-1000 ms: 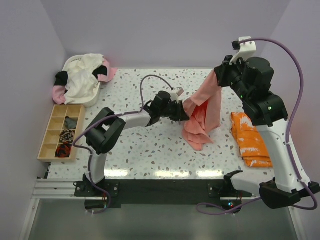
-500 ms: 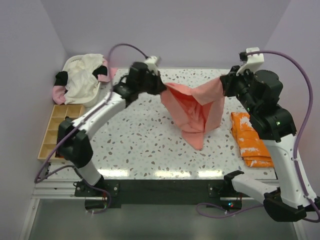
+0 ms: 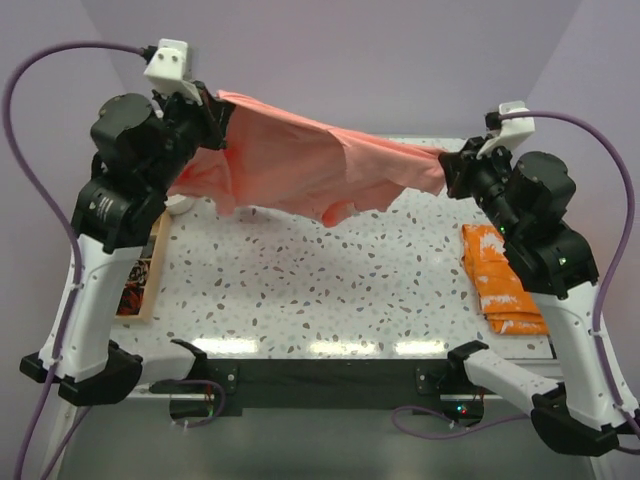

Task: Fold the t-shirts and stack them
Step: Flatten out the tshirt

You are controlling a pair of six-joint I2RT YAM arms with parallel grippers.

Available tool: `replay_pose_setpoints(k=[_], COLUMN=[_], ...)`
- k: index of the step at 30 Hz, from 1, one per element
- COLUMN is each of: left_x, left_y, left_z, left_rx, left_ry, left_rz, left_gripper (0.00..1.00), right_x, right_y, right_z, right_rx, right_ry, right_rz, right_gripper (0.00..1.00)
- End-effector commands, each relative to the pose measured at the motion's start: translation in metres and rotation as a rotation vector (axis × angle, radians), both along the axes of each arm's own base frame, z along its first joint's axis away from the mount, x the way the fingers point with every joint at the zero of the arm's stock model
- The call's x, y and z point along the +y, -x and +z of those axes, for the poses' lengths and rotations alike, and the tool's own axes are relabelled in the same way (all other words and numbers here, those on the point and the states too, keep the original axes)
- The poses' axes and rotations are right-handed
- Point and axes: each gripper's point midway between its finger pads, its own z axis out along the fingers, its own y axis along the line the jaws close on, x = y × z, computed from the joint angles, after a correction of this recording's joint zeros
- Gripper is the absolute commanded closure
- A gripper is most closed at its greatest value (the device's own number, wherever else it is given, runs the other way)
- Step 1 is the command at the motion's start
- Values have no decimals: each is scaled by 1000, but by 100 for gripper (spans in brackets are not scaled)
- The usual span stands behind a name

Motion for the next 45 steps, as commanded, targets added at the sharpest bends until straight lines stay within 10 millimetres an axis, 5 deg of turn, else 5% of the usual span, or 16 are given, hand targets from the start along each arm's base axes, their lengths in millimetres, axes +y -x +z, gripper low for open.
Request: replay_pose_setpoints(k=[1, 7, 13, 18, 22, 28, 31, 34, 37, 43, 45], left_x=[19, 11, 2, -23, -32, -13, -11, -9, -9, -13, -10], left_y=[-36, -47, -24, 36, 91, 157, 176, 169, 135, 49, 3], left_z=[-63, -91, -101, -77, -62, -18, 3, 4, -21, -106, -164], left_rx=[163, 245, 273, 241, 214, -14, -84, -86, 8, 222, 352], left_ry=[-139, -175, -186, -174, -163, -80, -26, -5, -14, -39, -66], left_rz=[142, 113, 8, -268, -454, -490, -514, -479, -398, -204, -65], left_gripper=[100, 100, 100, 100, 100, 100, 100, 100, 100, 100, 100], right_x=[-13, -10, -13, -16, -19, -5, -11, -17, -20, -37, -45], right_y=[-17, -31, -6, 39, 95, 167, 180, 166, 134, 34, -9], right_z=[0, -9, -6, 5, 31, 69, 82, 81, 71, 21, -7], right_rx=[-6, 26, 25, -13, -79, -207, -264, -266, -238, -85, -4], right_ry=[38, 68, 44, -24, -60, -97, -120, -109, -101, -13, 48], right_rz=[-83, -92, -60, -2, 99, 325, 317, 258, 175, -116, -243], right_gripper=[100, 100, 100, 100, 100, 100, 100, 100, 100, 100, 100])
